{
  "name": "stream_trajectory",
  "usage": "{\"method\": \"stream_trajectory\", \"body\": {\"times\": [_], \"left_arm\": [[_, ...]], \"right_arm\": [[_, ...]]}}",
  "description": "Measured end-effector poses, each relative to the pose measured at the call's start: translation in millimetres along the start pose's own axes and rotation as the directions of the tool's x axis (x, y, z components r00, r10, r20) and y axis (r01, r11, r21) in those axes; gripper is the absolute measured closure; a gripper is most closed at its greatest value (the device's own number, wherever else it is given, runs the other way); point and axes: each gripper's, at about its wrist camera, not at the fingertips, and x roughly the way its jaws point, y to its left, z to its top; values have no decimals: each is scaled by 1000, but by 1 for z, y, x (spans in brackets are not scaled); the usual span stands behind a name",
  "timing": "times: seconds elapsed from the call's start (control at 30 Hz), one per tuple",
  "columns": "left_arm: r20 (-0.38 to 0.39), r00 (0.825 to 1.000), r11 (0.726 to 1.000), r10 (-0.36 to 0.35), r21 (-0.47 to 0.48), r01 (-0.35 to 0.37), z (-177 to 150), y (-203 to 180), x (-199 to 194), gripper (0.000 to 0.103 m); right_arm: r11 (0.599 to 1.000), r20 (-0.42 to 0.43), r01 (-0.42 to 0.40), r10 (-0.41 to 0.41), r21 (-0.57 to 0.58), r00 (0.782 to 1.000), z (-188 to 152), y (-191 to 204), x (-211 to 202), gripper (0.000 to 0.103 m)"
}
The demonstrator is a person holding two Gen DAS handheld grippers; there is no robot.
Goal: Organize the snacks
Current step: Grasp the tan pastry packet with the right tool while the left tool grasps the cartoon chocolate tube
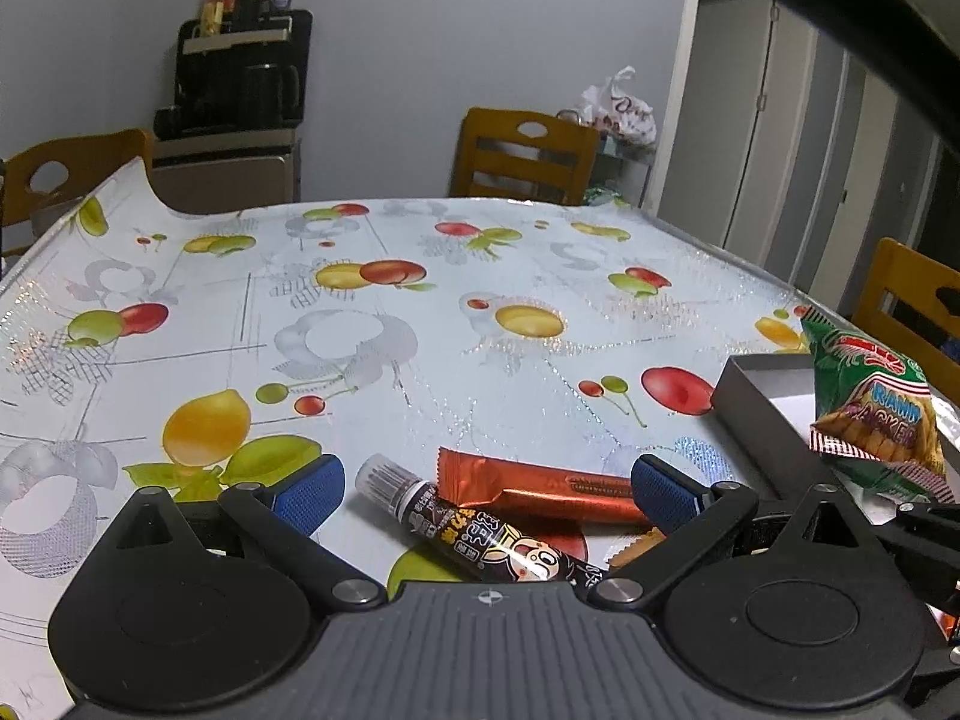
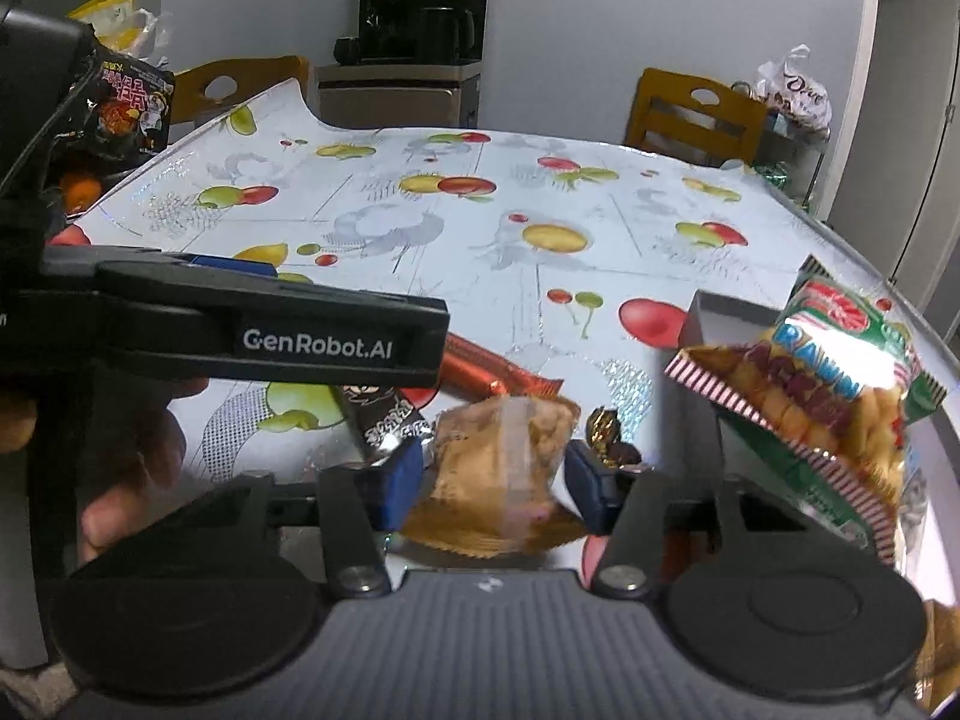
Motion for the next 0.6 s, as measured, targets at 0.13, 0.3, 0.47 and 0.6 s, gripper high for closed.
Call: {"method": "stream_trajectory", "body": {"times": [0.13, 0.3, 0.47, 0.6], "left_arm": [[-7, 1000, 1000, -5, 9, 5, 0, -1, 2, 0], [-11, 1000, 999, 21, 34, -20, 0, 0, 5, 0], [-26, 1000, 1000, 13, 20, -13, -6, 2, 11, 0], [-73, 996, 999, 49, -14, -50, -10, 5, 17, 0]], "right_arm": [[1000, 17, 10, -10, 7, 1000, -3, -3, -6, 61], [999, 21, 21, -22, 27, 1000, -12, -13, -26, 62], [999, 25, -4, 3, 38, 1000, -28, -25, -56, 62], [1000, 42, -10, 9, 23, 999, -42, -30, -76, 62]]}}
